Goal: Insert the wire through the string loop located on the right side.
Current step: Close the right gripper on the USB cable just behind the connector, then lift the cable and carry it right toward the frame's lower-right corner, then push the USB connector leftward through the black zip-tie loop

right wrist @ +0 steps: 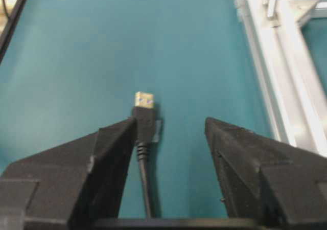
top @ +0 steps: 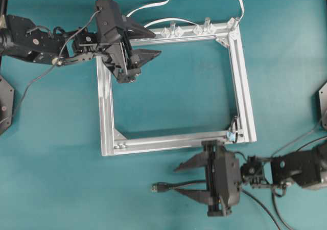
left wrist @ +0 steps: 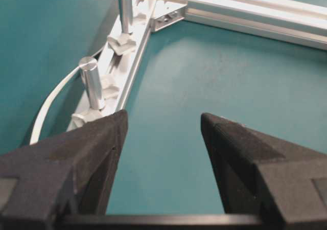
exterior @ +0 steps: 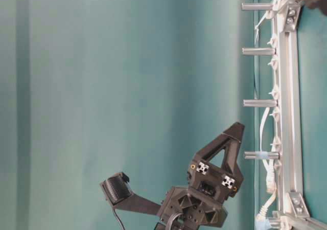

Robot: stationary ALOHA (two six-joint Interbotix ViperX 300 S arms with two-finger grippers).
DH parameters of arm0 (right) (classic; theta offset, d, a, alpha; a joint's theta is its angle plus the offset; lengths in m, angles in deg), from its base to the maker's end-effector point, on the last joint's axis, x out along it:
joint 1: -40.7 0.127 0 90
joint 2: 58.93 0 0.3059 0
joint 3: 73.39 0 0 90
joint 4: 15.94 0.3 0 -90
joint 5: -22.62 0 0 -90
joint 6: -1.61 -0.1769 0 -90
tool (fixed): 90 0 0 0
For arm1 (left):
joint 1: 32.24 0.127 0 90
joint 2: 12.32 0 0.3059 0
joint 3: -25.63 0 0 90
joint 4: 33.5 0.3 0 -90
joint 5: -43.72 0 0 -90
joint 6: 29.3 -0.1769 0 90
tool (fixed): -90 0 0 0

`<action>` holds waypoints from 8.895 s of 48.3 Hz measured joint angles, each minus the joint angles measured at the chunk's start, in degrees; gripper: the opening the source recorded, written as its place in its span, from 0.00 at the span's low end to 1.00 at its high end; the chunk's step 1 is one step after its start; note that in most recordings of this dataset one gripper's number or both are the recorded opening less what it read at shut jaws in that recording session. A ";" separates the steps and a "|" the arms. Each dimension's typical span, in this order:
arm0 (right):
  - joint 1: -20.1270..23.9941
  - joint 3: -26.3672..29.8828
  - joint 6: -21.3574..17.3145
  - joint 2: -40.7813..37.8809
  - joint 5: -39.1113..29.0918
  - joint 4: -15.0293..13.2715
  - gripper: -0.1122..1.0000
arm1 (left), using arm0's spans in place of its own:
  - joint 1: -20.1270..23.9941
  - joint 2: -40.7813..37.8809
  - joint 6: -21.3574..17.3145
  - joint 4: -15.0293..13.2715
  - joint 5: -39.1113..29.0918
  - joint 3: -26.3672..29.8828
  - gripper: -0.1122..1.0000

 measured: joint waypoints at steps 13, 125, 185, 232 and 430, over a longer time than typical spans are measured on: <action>0.70 1.23 1.23 -1.49 0.00 0.62 0.71 | -0.09 0.00 0.00 0.00 0.00 0.00 0.68; -2.55 2.20 3.34 -3.25 -10.72 -0.18 0.21 | -1.76 0.00 0.09 0.00 -1.23 0.00 0.68; -6.06 1.49 9.05 5.71 -21.80 -0.09 0.21 | -1.85 0.00 0.00 0.00 -1.23 0.00 0.68; -5.36 -18.98 9.14 26.28 -28.74 -0.44 0.21 | -1.85 0.00 0.26 0.00 -1.14 0.53 0.67; -17.93 -32.70 9.14 44.65 -33.31 -8.09 0.21 | -1.93 0.00 0.26 0.09 -5.63 2.37 0.65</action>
